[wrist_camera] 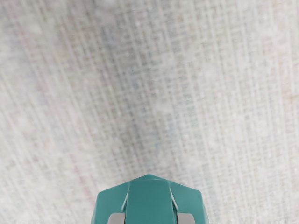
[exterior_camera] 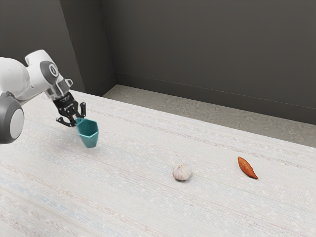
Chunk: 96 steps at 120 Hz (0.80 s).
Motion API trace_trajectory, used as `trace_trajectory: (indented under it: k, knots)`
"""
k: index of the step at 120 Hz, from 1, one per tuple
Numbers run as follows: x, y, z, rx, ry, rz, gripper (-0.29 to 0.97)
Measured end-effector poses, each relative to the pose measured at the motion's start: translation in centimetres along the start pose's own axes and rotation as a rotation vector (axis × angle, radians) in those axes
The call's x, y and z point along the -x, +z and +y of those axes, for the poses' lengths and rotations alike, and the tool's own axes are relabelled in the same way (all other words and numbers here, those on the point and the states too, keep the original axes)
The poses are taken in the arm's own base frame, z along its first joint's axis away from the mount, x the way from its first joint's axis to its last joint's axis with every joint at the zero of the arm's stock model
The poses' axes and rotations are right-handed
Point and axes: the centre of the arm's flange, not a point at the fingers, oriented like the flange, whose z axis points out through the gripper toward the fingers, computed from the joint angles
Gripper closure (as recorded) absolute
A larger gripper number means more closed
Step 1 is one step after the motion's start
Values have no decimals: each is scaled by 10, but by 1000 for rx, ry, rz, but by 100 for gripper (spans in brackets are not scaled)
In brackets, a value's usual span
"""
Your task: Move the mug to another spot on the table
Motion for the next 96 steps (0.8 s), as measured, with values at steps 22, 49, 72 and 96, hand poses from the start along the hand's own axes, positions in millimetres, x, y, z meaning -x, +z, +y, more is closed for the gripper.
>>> trace_trajectory:
  k: [22, 49, 72, 96]
  knots:
    - [7, 6, 3, 46, -22, -83, 69]
    - [23, 33, 13, 64, -33, -183, 70]
    - [40, 64, 13, 41, -46, -262, 70]
    - [56, 96, 14, -1, -58, -326, 71]
